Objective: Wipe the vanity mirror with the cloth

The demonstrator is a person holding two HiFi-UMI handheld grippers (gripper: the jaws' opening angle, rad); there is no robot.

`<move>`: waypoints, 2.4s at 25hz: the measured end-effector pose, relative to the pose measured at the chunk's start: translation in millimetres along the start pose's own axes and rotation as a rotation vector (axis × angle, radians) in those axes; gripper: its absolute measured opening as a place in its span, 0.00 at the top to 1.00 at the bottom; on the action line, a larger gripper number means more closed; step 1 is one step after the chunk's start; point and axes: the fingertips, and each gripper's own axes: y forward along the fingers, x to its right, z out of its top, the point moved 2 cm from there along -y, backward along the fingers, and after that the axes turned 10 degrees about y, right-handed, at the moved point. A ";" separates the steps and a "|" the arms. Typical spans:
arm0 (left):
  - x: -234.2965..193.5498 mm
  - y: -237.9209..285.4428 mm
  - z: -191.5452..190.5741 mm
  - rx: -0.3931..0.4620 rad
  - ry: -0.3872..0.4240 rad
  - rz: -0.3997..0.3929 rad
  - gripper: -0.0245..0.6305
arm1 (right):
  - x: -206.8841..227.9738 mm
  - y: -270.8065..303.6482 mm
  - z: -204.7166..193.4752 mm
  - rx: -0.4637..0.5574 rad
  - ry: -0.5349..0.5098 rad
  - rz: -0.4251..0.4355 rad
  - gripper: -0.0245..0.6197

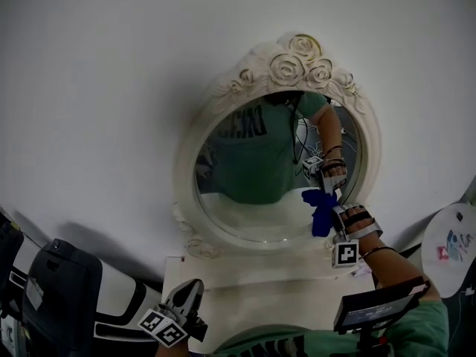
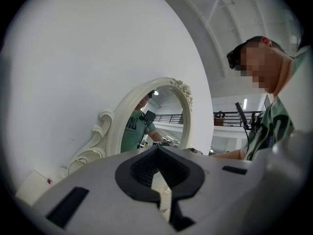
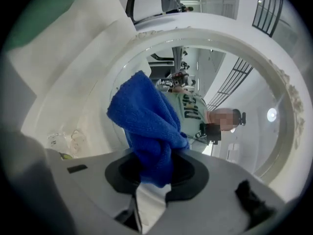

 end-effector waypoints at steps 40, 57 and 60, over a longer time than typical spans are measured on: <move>-20.8 -46.0 -1.6 0.037 -0.026 0.103 0.95 | -57.6 27.1 302.7 0.496 0.000 0.085 0.80; -2.2 -7.1 -5.7 -0.001 -0.023 0.004 0.95 | -96.5 26.5 43.6 -0.021 0.023 0.222 0.82; -0.3 -7.3 -4.7 0.003 -0.019 0.002 0.95 | -95.8 27.4 43.5 -0.047 0.029 0.229 0.82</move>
